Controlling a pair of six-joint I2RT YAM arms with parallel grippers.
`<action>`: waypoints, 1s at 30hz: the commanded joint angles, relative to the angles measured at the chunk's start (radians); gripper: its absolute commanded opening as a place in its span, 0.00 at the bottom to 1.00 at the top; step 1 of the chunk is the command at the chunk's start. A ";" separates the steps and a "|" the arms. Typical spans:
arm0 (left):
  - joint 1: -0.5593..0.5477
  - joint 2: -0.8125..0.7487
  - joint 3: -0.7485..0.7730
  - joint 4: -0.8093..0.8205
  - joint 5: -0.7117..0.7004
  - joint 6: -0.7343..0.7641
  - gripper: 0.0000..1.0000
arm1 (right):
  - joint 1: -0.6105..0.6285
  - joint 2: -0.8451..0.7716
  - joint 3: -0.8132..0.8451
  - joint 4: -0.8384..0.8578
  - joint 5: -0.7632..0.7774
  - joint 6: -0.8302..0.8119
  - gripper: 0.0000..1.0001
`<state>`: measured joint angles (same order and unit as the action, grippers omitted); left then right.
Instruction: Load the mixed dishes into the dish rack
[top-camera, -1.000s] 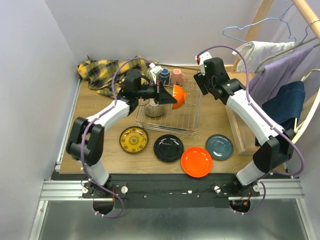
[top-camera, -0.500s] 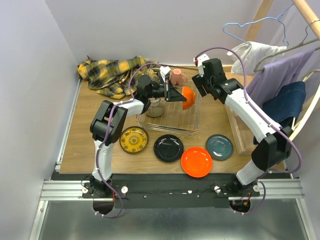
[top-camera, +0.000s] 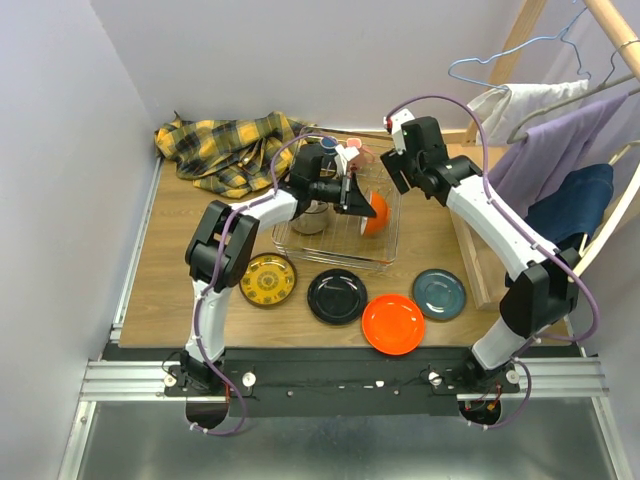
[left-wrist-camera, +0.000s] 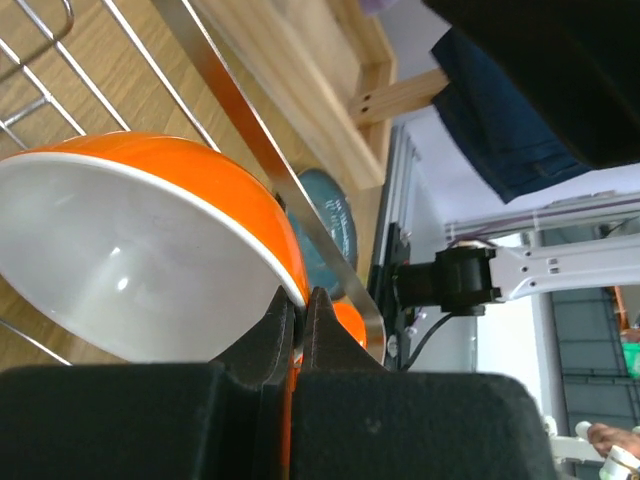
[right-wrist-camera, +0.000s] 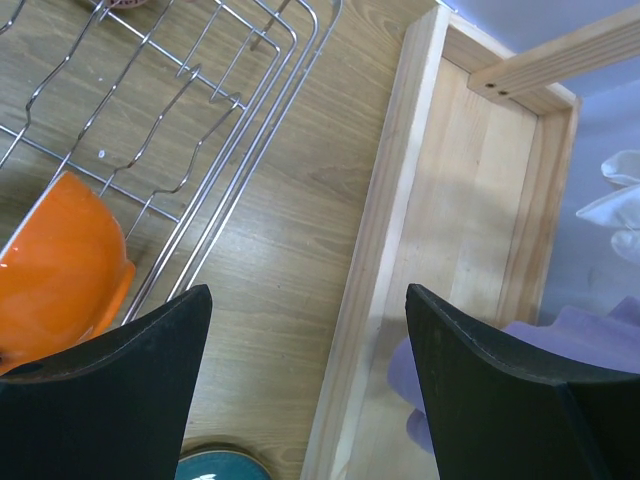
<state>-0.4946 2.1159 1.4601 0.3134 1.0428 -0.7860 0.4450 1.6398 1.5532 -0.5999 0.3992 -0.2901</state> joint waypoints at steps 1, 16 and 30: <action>-0.013 0.001 0.059 -0.288 -0.035 0.178 0.00 | -0.005 0.022 0.047 0.014 -0.036 0.003 0.86; 0.042 -0.166 0.013 -0.632 -0.183 0.462 0.38 | -0.003 0.035 0.071 0.012 -0.076 0.011 0.86; 0.105 -0.390 0.069 -0.985 -0.591 0.689 0.51 | -0.003 0.064 0.091 -0.020 -0.177 0.046 0.86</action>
<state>-0.4068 1.8072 1.4780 -0.5018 0.6247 -0.2142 0.4450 1.6825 1.6131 -0.5980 0.2962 -0.2779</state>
